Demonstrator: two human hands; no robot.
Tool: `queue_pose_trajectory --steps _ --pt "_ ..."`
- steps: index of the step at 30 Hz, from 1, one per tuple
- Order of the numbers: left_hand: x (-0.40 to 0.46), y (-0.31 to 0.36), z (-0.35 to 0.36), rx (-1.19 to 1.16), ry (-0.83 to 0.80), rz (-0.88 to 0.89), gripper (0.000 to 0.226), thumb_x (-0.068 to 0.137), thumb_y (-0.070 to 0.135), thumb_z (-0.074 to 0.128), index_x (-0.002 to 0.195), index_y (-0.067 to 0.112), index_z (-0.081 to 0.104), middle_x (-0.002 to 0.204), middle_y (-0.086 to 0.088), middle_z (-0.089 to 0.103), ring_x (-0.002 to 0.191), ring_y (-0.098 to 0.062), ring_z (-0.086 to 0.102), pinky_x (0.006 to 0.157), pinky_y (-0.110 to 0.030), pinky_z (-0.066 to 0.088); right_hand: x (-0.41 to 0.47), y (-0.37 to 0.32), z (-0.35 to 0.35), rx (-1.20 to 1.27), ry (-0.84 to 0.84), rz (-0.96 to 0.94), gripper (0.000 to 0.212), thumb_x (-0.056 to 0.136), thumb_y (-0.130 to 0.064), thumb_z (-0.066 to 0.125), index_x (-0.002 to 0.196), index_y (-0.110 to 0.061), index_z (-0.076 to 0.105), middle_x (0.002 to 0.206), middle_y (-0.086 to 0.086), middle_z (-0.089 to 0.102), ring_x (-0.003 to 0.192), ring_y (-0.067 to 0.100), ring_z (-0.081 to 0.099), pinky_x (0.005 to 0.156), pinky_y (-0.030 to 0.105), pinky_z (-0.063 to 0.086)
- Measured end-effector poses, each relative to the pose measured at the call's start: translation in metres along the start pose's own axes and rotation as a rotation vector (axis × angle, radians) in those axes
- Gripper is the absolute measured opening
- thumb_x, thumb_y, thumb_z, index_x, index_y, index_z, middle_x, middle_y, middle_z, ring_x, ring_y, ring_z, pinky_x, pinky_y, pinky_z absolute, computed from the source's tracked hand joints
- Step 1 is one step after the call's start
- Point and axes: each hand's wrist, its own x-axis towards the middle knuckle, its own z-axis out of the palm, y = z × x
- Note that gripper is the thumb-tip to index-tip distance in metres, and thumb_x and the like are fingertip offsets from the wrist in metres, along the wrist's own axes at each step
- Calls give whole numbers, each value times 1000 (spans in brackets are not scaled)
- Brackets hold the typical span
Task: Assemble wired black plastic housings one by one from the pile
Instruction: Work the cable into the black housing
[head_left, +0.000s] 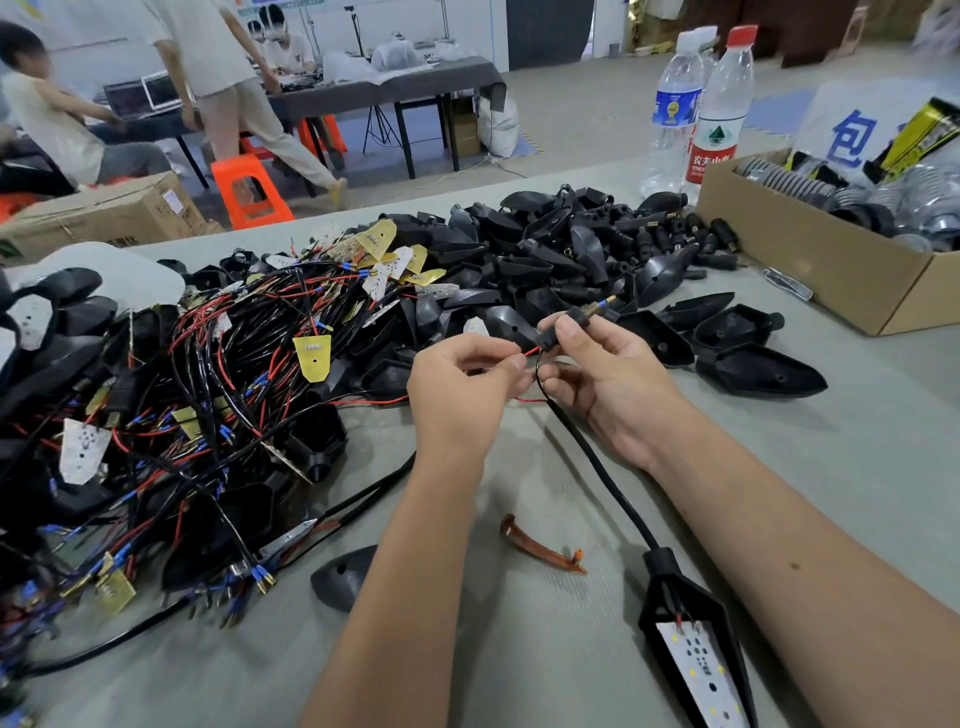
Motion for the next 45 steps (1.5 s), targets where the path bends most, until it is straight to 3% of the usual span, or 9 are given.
queue_pose_trajectory --steps 4,7,12,18,23,27,35,40,45 --pt "1 -3 -2 77 14 -34 17 89 12 78 75 23 79 68 -3 72 68 -16 67 78 -42 62 1 0 1 7 9 -13 14 103 -17 58 105 -5 66 88 7 64 68 16 64 64 22 58" --pt "2 -1 -1 49 -5 -58 20 96 10 70 85 23 79 68 4 73 68 -11 70 74 -31 60 1 0 0 22 38 -30 15 103 -17 58 104 -6 67 86 6 62 70 17 65 66 23 58" --pt "-1 0 -1 -50 11 -82 12 94 1 71 87 8 78 73 -7 75 72 -22 76 77 -33 63 3 0 -3 32 58 -43 15 102 -19 59 102 -8 69 84 6 60 69 15 64 65 21 57" --pt "-1 2 6 102 -69 3 18 92 3 72 81 16 78 72 -11 75 64 -19 70 63 -27 58 2 2 -1 -51 39 -25 14 102 -17 61 102 -7 71 75 4 64 69 12 60 62 18 53" --pt "-2 0 7 80 -70 1 21 93 3 72 81 19 79 73 -4 76 68 -17 74 75 -34 63 2 1 0 -88 31 -15 14 101 -19 63 101 -9 72 75 4 66 67 12 59 62 17 53" --pt "-1 -2 5 -67 -48 -115 14 94 1 70 86 11 76 81 -9 77 76 -24 78 82 -36 63 2 1 -2 -69 94 -48 17 102 -21 60 102 -9 71 78 5 63 68 12 59 65 20 52" --pt "-4 1 12 -12 -53 -95 18 97 5 67 82 12 73 64 1 70 60 -9 66 59 -19 54 2 2 1 -128 69 -49 16 102 -17 60 103 -5 71 72 7 63 64 13 58 62 19 50" --pt "-4 2 12 -15 -21 -69 12 96 9 70 86 14 76 67 3 73 63 -6 68 66 -21 57 2 4 1 -162 60 -75 15 101 -16 62 104 -5 71 78 6 67 70 13 60 65 23 51" --pt "-3 1 10 -54 -71 -188 10 96 5 69 89 9 74 71 -4 76 68 -18 75 71 -28 62 3 1 -1 -27 176 -111 15 102 -18 61 102 -6 69 85 6 67 68 10 61 60 18 52"
